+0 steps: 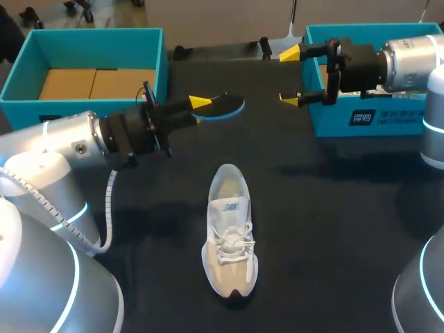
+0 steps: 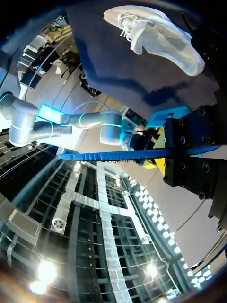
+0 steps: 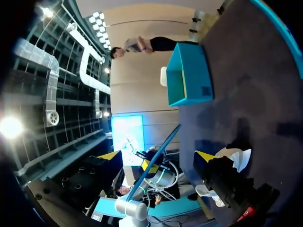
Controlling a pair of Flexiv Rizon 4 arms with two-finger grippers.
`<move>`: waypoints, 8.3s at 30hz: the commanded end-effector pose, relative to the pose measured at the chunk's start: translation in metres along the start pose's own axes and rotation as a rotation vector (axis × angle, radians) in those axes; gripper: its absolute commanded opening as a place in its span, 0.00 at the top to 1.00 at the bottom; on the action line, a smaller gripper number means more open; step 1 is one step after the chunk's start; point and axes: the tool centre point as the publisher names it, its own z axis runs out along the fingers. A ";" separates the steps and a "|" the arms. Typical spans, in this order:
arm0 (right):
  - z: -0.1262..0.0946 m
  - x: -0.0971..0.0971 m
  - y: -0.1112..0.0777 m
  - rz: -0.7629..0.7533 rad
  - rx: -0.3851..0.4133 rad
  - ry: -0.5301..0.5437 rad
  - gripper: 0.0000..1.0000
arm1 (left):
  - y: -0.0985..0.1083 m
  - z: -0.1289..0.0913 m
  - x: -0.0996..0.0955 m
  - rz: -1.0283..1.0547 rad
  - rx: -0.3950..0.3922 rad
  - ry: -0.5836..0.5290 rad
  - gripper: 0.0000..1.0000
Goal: Take the shoe out of the shoebox, open the shoe tongue, remove and reinsert the insole, then place the shoe into the shoebox
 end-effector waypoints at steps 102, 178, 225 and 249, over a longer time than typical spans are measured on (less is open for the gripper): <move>0.027 0.065 -0.022 -0.168 -0.025 -0.639 0.00 | 0.056 -0.002 0.023 -2.424 -0.100 0.065 1.00; 0.074 0.064 -0.124 0.049 -0.109 -0.622 0.00 | 0.056 -0.002 0.023 -2.424 -0.100 0.065 1.00; 0.079 0.020 -0.093 0.053 0.000 -0.035 0.00 | 0.065 -0.018 -0.027 -1.920 -0.095 0.126 1.00; 0.080 0.020 -0.089 0.057 -0.004 0.020 0.00 | 0.040 -0.040 -0.064 -0.809 -0.050 0.358 1.00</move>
